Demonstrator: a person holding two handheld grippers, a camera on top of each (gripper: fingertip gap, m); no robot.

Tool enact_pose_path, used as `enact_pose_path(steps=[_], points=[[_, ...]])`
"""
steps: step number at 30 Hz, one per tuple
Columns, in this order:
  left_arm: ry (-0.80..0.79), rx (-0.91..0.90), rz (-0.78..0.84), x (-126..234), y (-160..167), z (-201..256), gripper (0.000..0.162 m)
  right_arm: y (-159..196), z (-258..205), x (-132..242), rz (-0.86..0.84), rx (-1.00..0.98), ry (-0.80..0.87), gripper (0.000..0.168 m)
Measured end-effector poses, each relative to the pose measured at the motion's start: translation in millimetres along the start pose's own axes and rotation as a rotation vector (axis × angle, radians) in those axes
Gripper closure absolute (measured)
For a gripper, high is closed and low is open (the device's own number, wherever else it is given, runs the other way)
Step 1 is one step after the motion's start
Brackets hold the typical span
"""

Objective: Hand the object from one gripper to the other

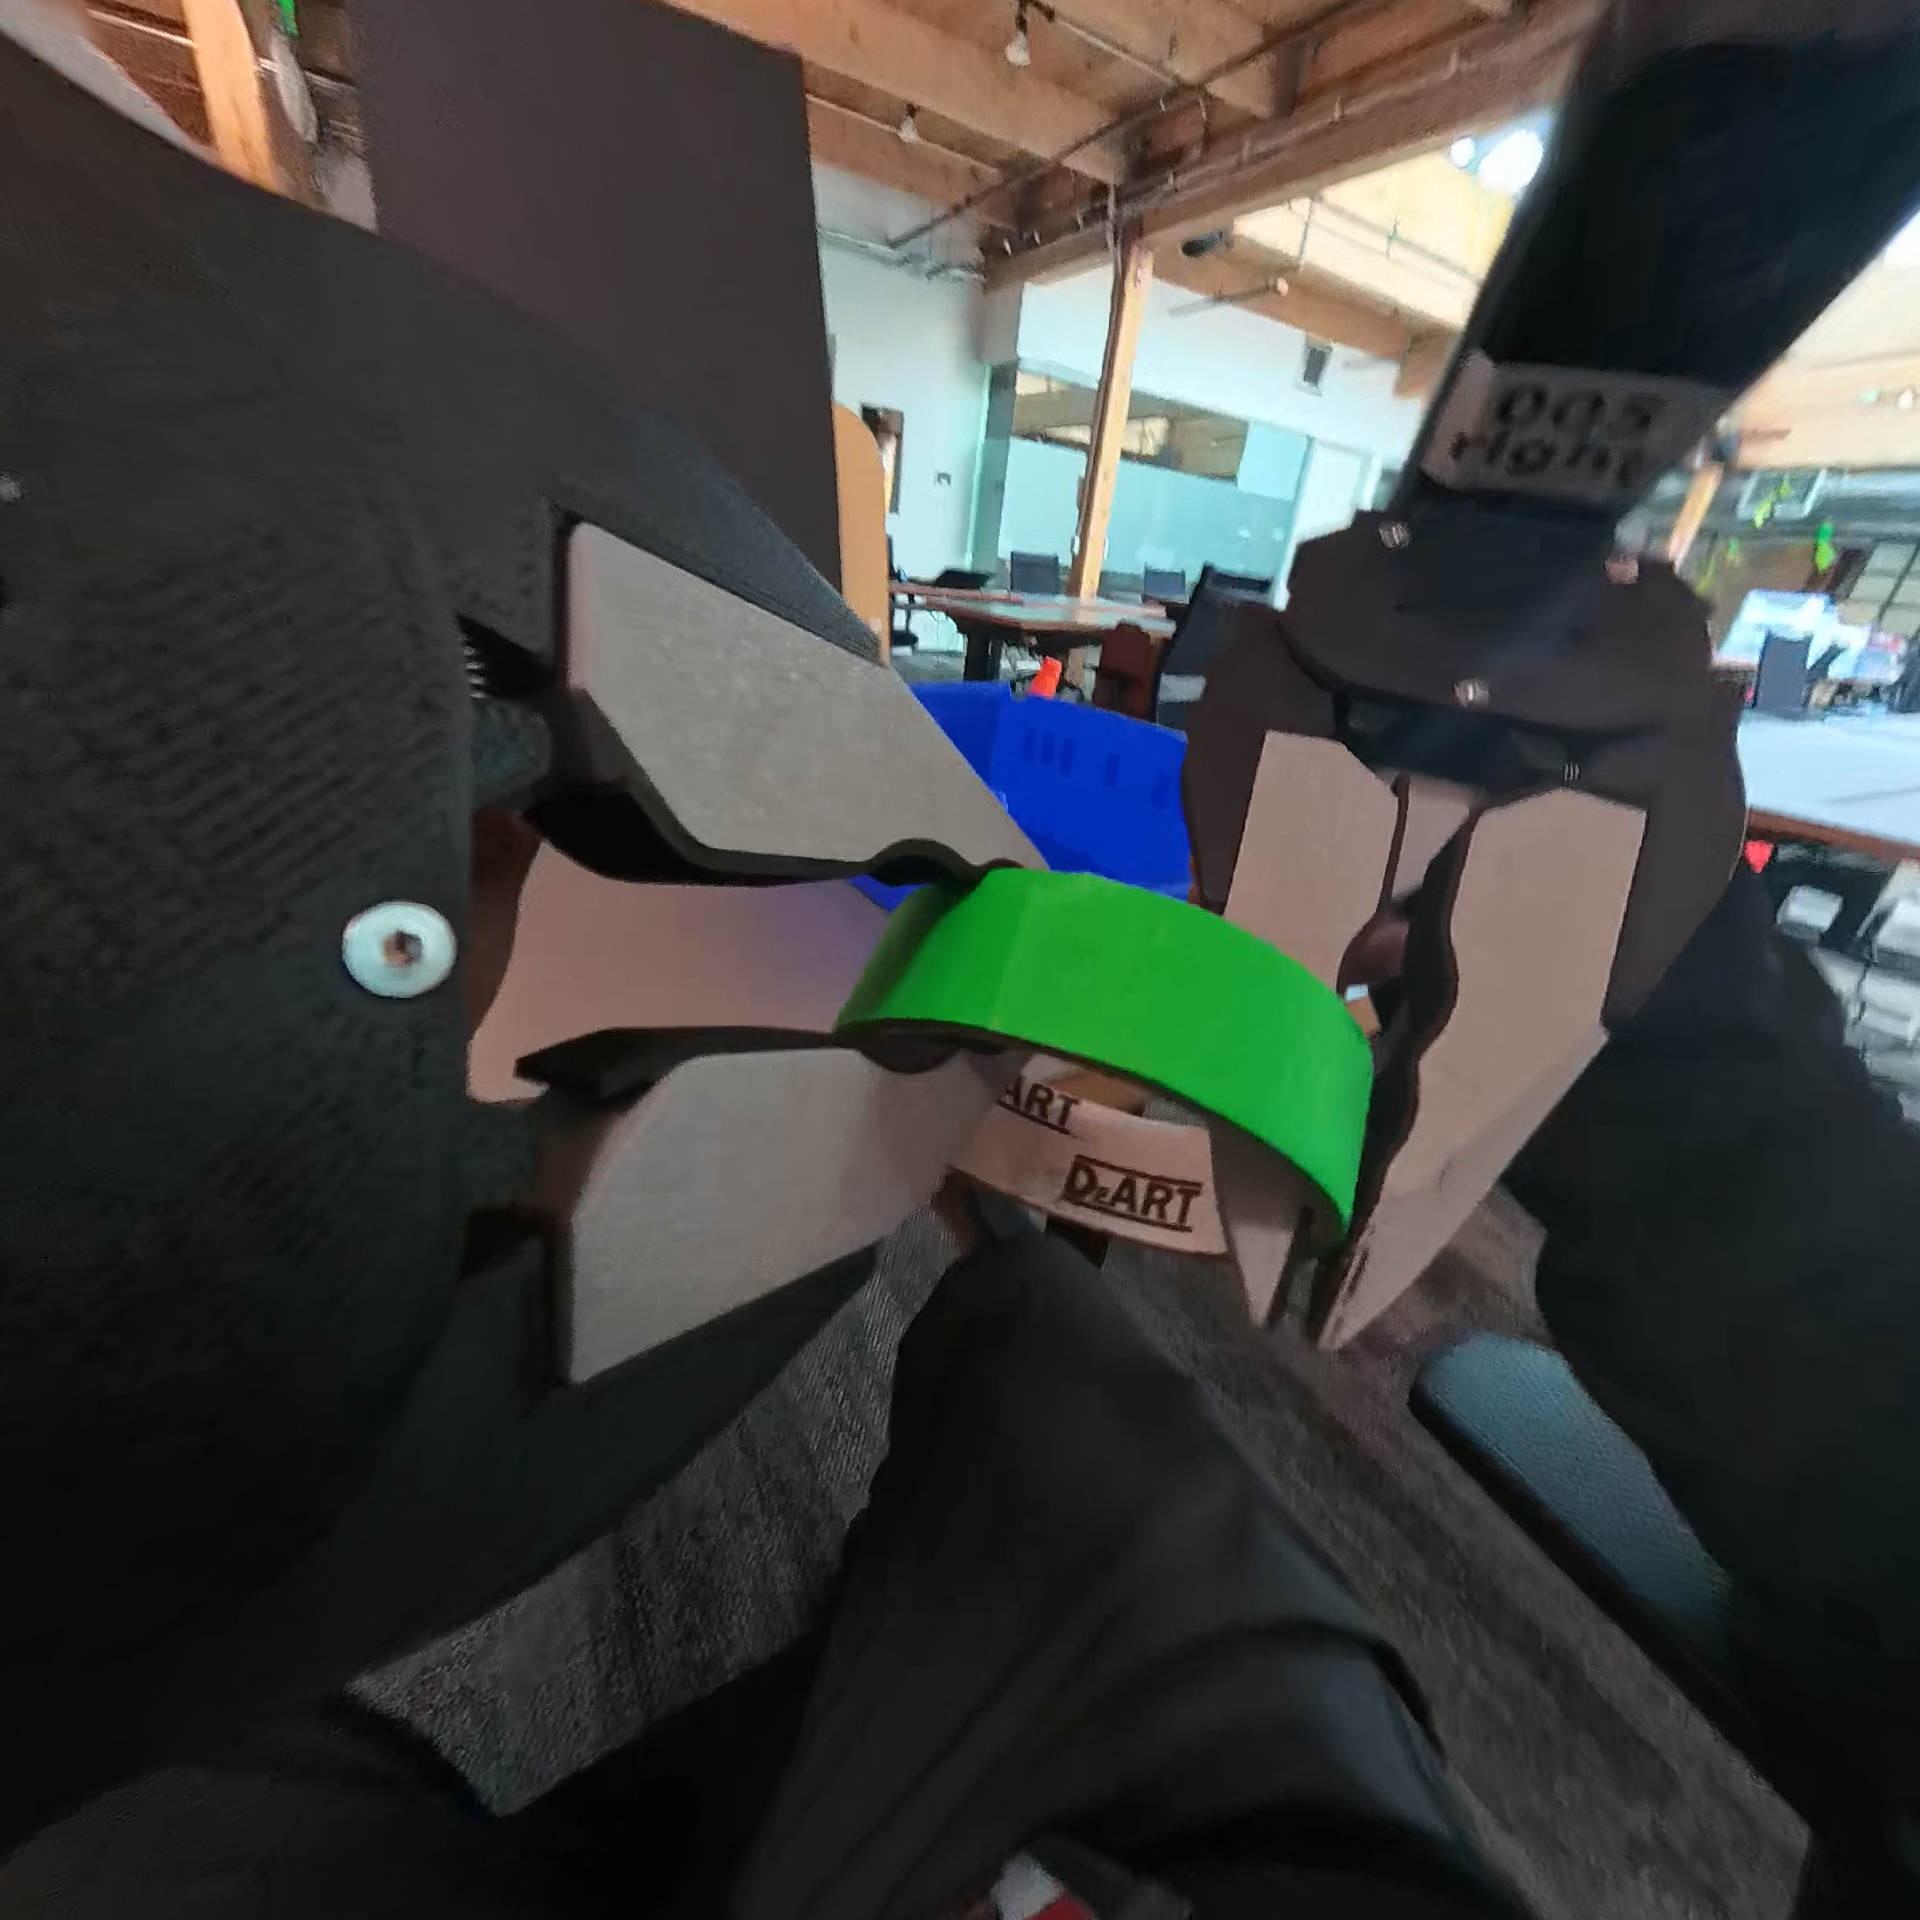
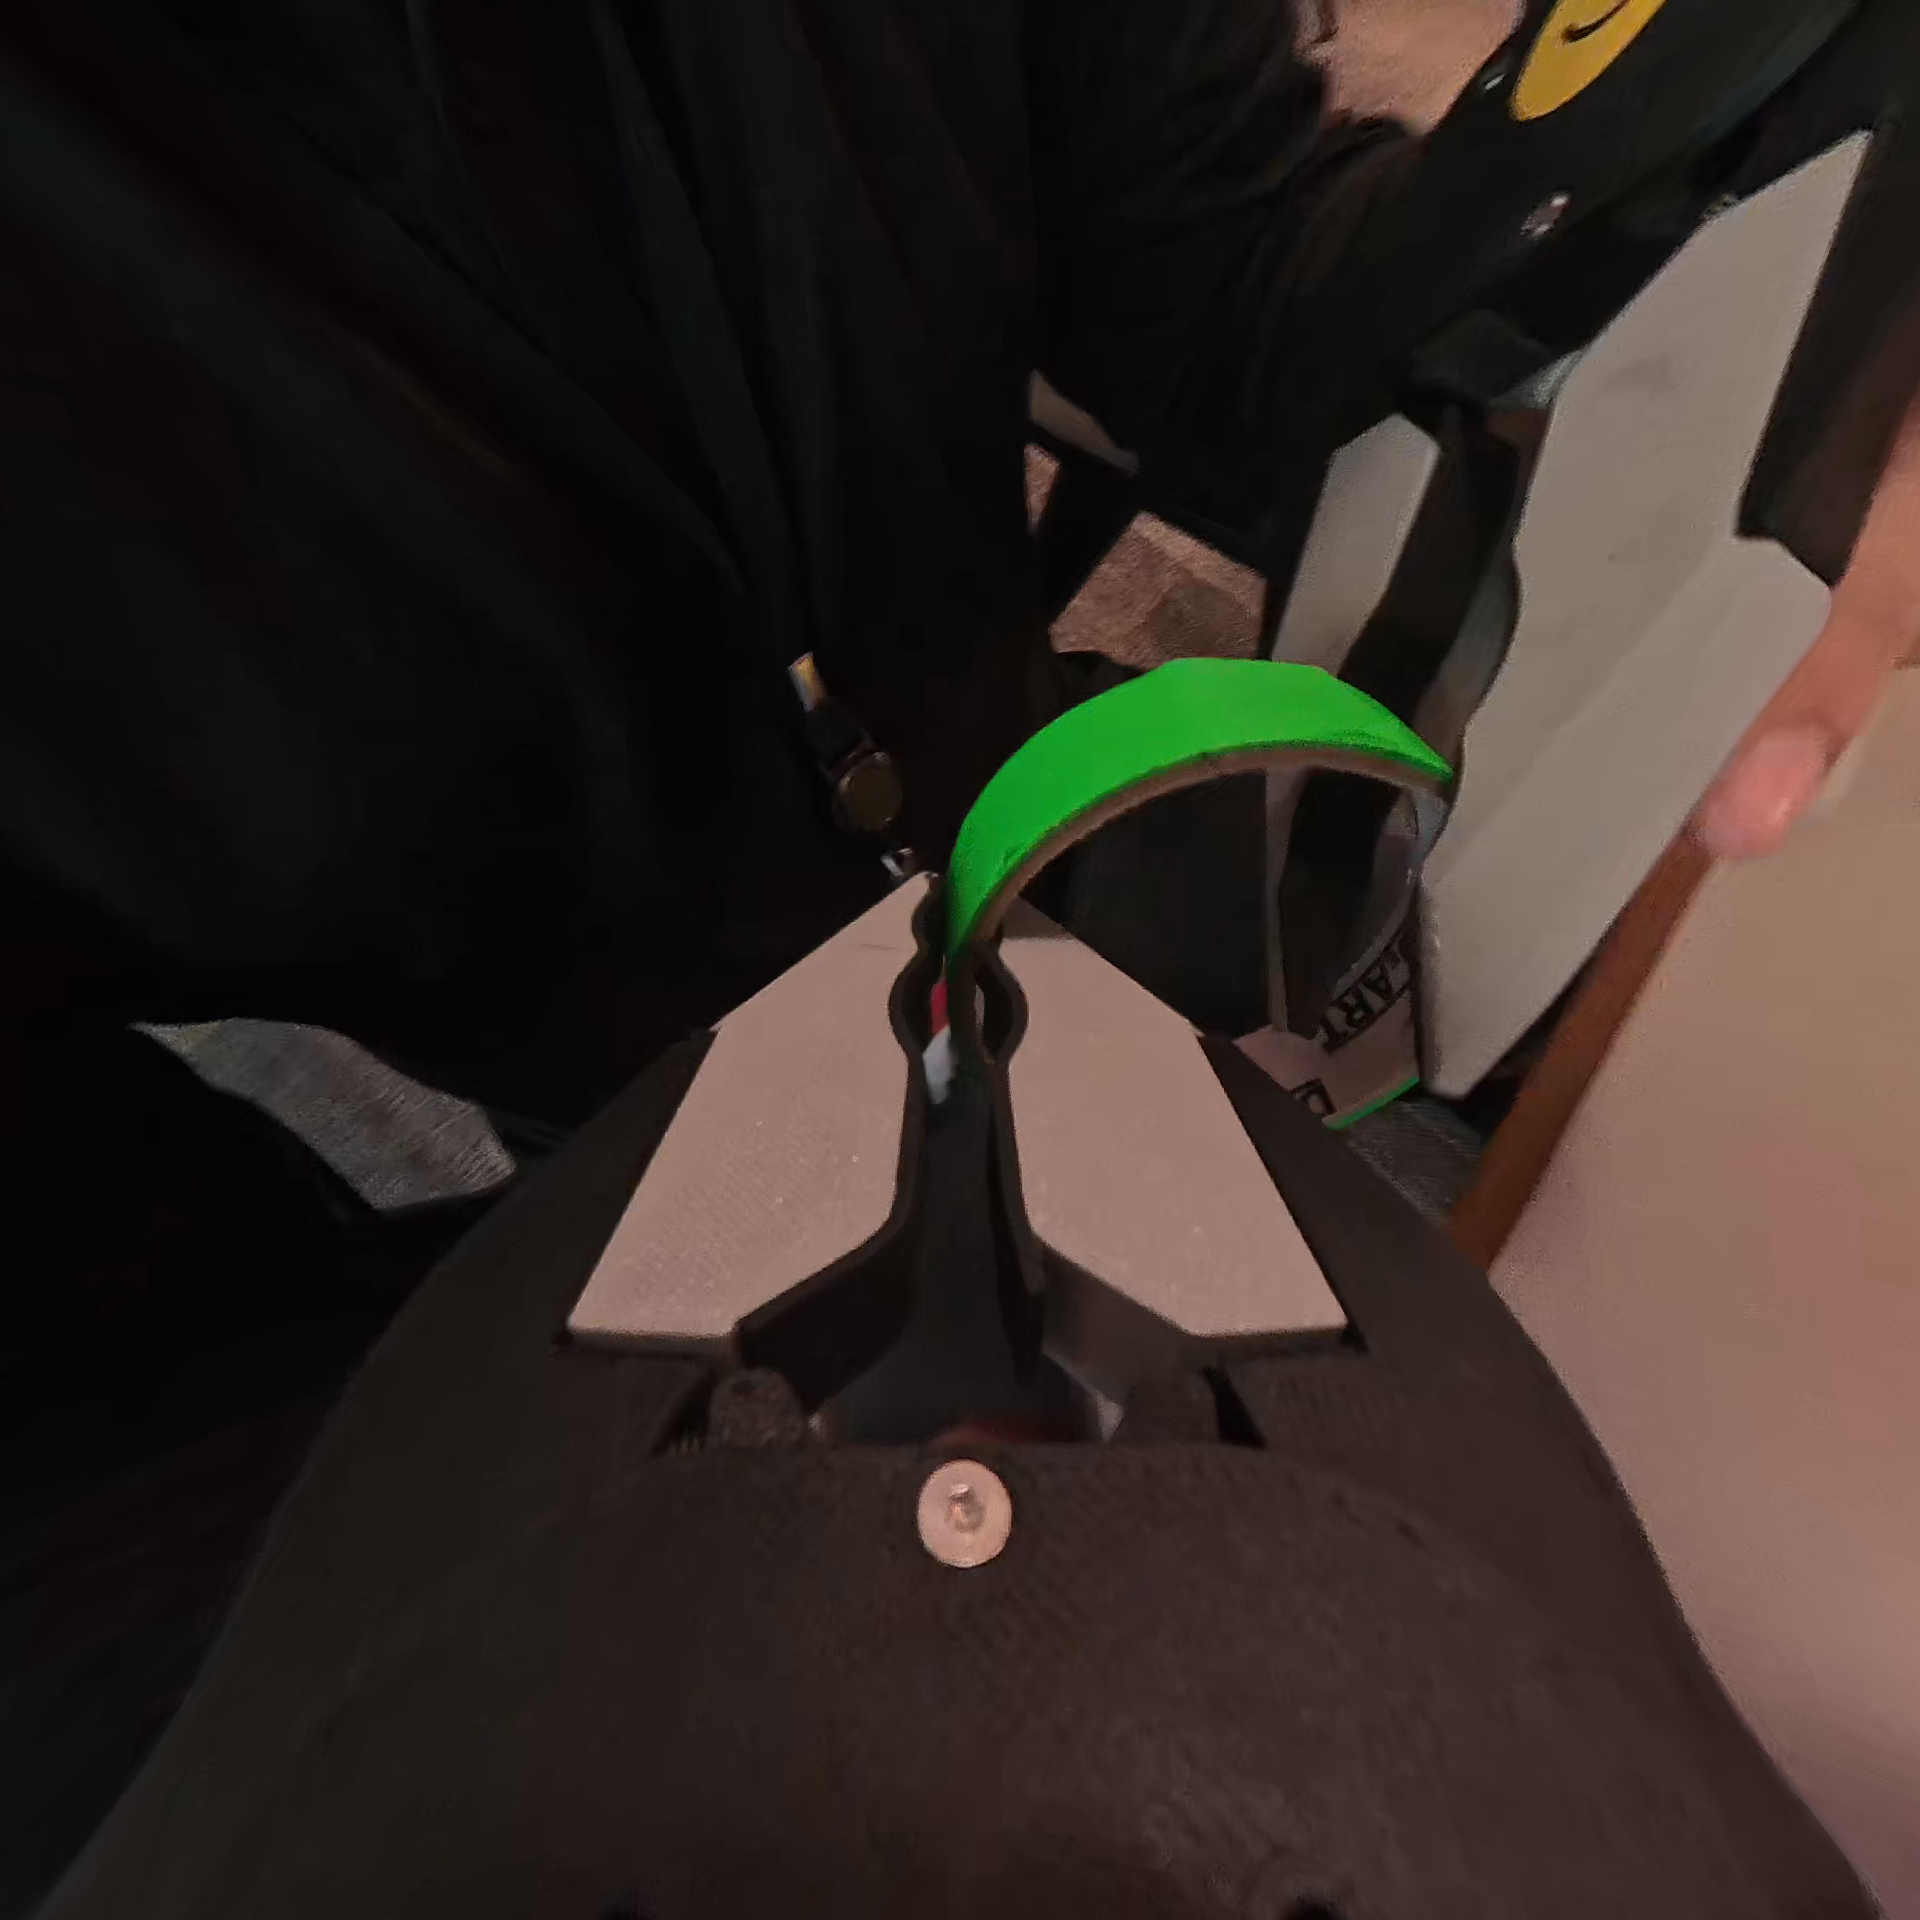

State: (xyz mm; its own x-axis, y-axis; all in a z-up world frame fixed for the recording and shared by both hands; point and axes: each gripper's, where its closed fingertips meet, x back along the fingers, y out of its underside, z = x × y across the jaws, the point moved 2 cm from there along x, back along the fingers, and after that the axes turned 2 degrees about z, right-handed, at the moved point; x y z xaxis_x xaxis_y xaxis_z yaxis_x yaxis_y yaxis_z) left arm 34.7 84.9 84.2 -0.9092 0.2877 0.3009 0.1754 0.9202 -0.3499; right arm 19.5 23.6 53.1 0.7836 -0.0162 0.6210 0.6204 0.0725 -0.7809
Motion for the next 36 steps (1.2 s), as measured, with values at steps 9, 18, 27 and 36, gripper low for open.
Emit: enact_pose_path(steps=[9, 18, 27, 36], points=[[-0.333, 0.261, -0.045, 11.8, 29.5, -68.5, 0.146, -19.5, 51.0, 58.6, 0.164, -0.001, 0.466, 0.141], [-0.499, 0.644, -0.057, 16.2, 61.2, -97.4, 0.148, -26.9, 97.2, 106.5, 0.134, 0.01, 0.94, 0.131], [-0.536, 0.714, -0.039, 21.2, 64.1, -103.1, 0.148, -30.9, 104.4, 107.3, 0.114, 0.03, 0.989, 0.141], [-0.639, 0.636, -0.068, 26.7, 65.6, -110.5, 0.148, -31.6, 126.8, 108.0, 0.228, -0.019, 1.046, 0.145]])
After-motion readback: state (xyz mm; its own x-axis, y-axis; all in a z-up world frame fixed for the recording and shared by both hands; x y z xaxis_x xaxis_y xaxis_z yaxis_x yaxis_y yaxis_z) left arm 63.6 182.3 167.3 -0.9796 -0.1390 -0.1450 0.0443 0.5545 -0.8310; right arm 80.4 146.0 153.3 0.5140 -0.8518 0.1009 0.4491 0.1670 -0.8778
